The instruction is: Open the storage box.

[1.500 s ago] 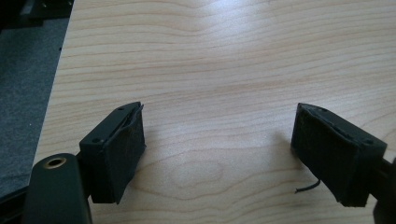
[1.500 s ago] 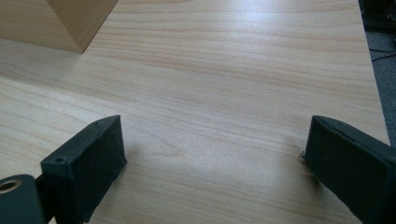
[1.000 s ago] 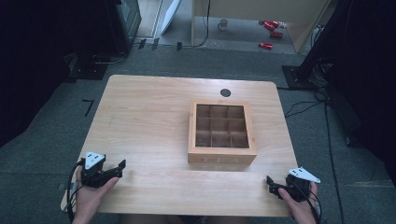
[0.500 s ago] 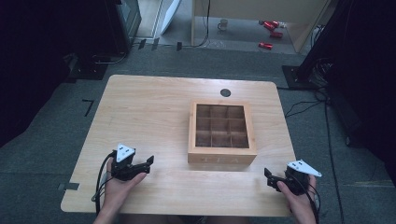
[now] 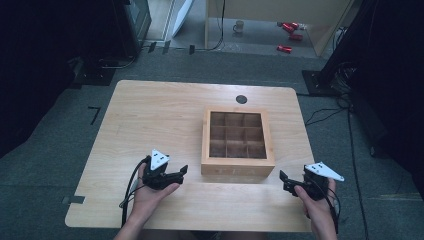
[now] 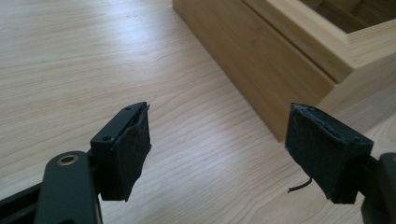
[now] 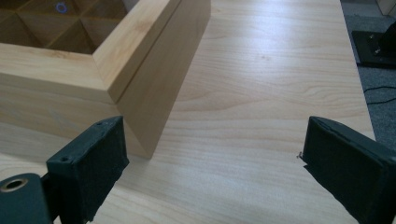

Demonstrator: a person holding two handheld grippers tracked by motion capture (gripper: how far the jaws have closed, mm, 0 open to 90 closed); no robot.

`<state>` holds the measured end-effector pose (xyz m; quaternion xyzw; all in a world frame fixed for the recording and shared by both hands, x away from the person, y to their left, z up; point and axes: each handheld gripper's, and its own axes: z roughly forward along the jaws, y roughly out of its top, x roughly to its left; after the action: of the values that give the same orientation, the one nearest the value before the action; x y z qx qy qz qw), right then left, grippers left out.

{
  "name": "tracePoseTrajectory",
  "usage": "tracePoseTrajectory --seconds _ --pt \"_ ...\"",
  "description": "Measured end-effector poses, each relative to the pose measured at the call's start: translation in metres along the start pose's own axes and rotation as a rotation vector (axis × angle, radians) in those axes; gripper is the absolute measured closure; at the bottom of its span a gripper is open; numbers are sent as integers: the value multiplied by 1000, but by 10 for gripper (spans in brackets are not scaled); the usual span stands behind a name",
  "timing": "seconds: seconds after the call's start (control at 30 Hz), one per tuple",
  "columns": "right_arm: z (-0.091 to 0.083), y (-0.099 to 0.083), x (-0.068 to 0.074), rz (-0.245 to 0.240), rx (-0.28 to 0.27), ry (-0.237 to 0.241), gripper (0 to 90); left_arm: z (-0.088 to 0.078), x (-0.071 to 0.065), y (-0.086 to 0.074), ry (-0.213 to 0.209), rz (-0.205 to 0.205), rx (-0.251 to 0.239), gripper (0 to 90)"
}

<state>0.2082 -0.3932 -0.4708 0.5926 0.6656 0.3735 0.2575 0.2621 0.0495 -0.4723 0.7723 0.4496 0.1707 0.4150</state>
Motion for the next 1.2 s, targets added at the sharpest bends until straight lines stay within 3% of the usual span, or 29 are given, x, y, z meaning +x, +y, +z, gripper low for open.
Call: tracePoseTrajectory --seconds 0.33,0.6,0.77,1.0,1.2 --pt "8 13 13 -16 -7 31 65 9 -20 5 -39 28 -2 232" --pt "14 24 26 -20 -35 83 65 14 -34 7 -82 49 -10 254" --pt "19 23 32 -41 -34 88 65 20 -41 9 -92 69 -4 311" --pt "19 20 31 -22 -40 96 65 29 -49 8 -110 82 9 473" --pt "21 17 30 -13 -33 97 65 33 -49 8 -162 42 -2 547"
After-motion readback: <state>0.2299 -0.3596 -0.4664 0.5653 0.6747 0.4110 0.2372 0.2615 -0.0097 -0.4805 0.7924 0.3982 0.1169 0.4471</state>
